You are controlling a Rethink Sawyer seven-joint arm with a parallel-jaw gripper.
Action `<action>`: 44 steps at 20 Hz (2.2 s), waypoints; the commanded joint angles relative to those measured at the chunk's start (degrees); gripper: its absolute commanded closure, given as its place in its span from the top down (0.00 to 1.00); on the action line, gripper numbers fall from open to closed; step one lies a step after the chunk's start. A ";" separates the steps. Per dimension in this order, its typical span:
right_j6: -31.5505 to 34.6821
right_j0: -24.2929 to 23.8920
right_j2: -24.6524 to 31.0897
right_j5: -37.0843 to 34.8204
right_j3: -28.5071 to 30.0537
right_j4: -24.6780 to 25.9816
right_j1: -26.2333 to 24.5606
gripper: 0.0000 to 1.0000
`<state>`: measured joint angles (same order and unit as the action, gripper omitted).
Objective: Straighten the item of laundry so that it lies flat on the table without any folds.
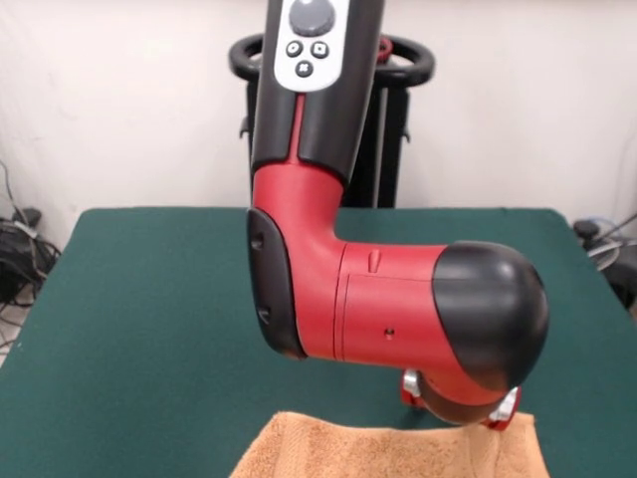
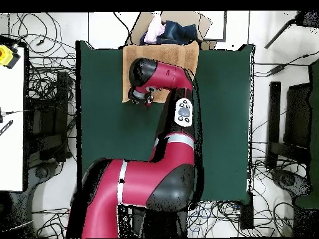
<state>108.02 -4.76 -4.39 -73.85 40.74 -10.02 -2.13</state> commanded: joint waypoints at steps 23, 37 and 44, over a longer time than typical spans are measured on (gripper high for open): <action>12.99 -2.25 6.96 -31.51 19.25 -11.98 27.83 1.00; 31.29 -1.80 7.12 -55.85 0.94 -30.42 25.44 1.00; 31.78 -1.97 7.33 -56.57 -3.14 -32.47 21.74 1.00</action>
<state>123.66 -5.77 -3.66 -129.65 36.55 -40.35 25.17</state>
